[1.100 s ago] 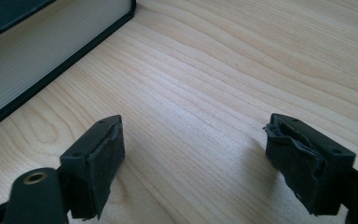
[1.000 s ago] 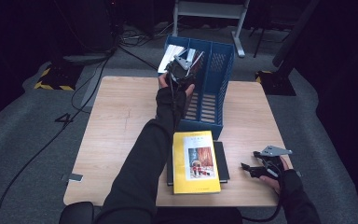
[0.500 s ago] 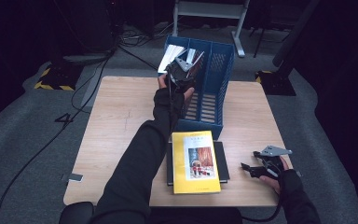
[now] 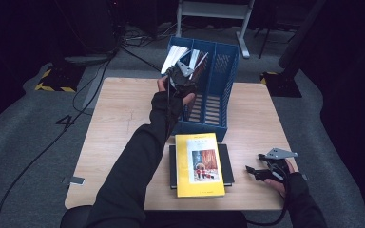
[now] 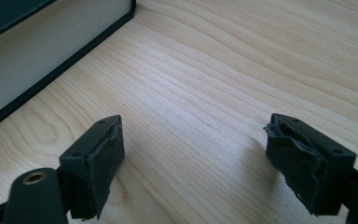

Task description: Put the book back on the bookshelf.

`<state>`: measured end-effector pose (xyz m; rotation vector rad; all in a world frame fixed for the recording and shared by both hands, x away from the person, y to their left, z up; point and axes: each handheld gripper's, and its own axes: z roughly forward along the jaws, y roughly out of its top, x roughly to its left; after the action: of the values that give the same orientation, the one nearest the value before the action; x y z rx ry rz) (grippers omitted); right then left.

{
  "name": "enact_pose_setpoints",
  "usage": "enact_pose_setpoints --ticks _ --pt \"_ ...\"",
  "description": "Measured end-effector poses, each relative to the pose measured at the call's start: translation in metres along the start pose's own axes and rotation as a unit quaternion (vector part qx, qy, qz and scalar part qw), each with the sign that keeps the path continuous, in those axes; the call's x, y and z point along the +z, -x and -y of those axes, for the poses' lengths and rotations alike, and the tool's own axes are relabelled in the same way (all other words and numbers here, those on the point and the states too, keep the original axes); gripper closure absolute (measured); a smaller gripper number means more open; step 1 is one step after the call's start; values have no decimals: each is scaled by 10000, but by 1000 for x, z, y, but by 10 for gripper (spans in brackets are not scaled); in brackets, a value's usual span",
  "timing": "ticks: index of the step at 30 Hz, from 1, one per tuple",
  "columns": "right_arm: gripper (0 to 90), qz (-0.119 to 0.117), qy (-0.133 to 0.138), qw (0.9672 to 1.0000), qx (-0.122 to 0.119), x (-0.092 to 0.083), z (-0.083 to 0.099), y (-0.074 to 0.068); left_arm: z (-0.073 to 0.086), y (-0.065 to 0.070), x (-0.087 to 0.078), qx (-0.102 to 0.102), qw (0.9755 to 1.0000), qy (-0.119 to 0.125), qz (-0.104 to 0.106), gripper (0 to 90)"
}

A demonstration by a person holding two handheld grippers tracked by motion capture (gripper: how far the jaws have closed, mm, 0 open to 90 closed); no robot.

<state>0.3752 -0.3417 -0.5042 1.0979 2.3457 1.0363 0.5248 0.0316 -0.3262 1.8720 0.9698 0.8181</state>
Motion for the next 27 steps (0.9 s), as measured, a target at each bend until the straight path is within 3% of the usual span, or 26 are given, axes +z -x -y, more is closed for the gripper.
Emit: enact_pose_setpoints --ticks 3,27 --pt "195 1 0 10000 0 0 0 0 1 -1 -2 63 10000 -29 -22 457" --pt "194 4 -4 10000 0 0 0 0 12 -6 -23 296 9988 -57 396 422"
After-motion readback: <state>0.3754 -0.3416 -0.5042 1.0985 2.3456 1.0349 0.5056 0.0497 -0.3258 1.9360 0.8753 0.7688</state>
